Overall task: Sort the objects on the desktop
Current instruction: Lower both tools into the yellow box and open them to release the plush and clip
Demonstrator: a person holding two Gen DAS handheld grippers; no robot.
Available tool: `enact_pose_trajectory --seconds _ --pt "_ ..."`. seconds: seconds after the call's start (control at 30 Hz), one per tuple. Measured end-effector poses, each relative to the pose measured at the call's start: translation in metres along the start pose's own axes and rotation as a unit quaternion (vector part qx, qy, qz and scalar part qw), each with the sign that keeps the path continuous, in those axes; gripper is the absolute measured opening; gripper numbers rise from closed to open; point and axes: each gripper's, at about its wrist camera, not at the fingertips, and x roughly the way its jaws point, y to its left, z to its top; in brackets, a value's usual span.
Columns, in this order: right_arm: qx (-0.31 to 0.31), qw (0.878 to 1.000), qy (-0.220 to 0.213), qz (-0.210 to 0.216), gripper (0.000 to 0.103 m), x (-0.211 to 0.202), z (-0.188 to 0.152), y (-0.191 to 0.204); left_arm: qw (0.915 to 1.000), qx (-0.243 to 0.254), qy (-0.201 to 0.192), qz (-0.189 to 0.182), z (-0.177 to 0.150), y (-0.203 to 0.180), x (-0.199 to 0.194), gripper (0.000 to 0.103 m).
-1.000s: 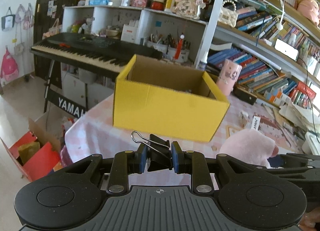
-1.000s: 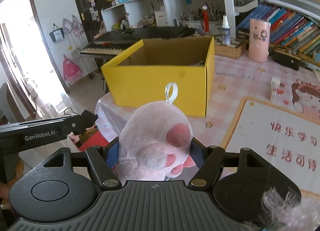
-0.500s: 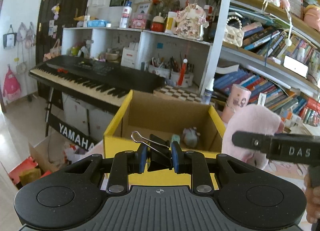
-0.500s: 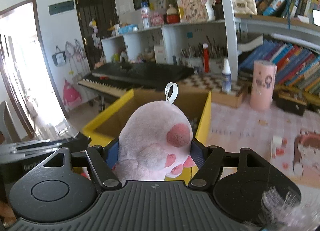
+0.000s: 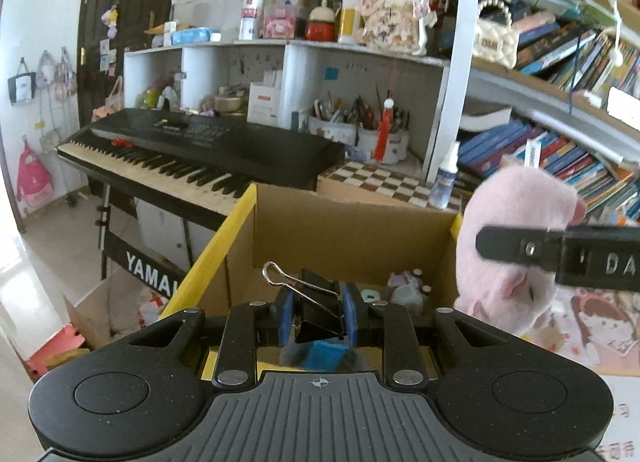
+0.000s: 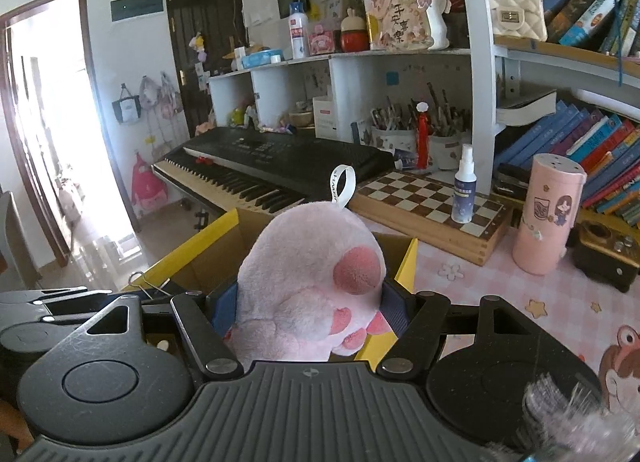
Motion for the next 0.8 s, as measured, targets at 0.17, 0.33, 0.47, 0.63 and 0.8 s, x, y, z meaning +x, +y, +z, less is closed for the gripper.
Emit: enact_pose_trajectory --seconds 0.17,0.33,0.47,0.63,0.8 --pt "-0.009 1.000 0.006 0.009 0.069 0.018 0.005 -0.010 0.9994 0.019 0.024 0.016 -0.004 -0.006 0.019 0.024" --pt "-0.023 0.999 0.024 0.023 0.069 0.037 0.006 -0.013 0.9972 0.055 0.039 0.031 -0.008 -0.013 0.031 0.024" --pt "-0.048 0.998 0.040 0.033 0.069 0.052 0.005 -0.012 0.9958 0.067 0.053 0.033 -0.008 -0.019 0.041 0.024" --pt "-0.074 0.994 0.064 0.042 0.069 0.068 0.003 -0.010 0.9938 0.081 0.069 0.032 -0.009 -0.026 0.051 0.024" --pt "-0.102 0.990 0.089 0.051 0.069 0.083 0.000 -0.008 0.9927 0.081 0.084 0.030 -0.009 -0.029 0.060 0.024"
